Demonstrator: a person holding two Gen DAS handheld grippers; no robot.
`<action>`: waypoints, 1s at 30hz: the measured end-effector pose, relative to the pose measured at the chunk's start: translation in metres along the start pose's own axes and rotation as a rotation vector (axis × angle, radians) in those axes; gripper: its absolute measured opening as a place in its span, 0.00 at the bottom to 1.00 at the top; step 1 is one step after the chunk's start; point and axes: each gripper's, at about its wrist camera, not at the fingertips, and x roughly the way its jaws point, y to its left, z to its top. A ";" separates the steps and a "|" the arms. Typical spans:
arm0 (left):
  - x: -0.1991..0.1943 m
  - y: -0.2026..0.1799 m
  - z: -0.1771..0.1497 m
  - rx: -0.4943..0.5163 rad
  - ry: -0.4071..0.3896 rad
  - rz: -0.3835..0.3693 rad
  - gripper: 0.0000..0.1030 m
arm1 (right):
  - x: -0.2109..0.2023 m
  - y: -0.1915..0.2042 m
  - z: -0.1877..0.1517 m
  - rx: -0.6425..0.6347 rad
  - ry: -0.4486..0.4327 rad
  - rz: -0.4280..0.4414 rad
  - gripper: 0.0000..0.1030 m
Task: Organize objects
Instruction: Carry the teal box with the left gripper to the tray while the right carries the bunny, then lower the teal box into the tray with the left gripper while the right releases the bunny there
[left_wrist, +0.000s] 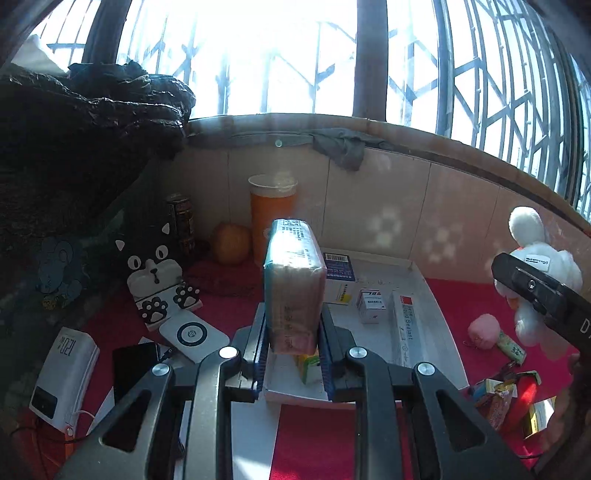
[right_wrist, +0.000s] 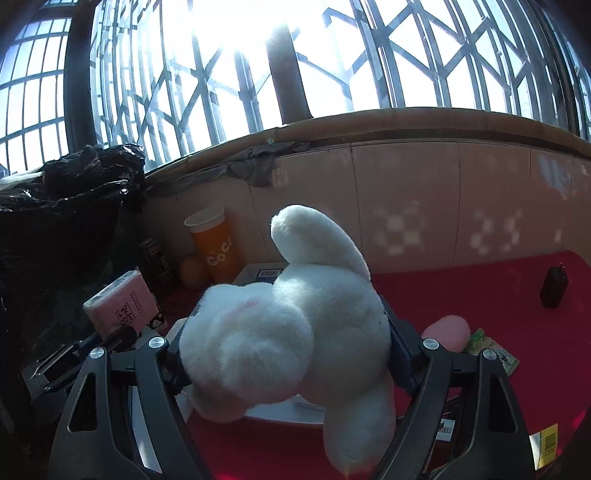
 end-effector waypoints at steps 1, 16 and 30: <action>-0.001 0.002 0.001 -0.011 -0.005 0.006 0.23 | 0.001 0.002 0.001 -0.008 0.004 0.010 0.80; 0.020 -0.083 0.031 0.202 0.015 -0.107 0.23 | -0.041 -0.058 -0.010 0.198 -0.131 -0.076 0.80; 0.010 -0.045 0.025 0.028 -0.009 -0.034 0.23 | -0.033 -0.034 -0.006 0.042 -0.065 -0.022 0.80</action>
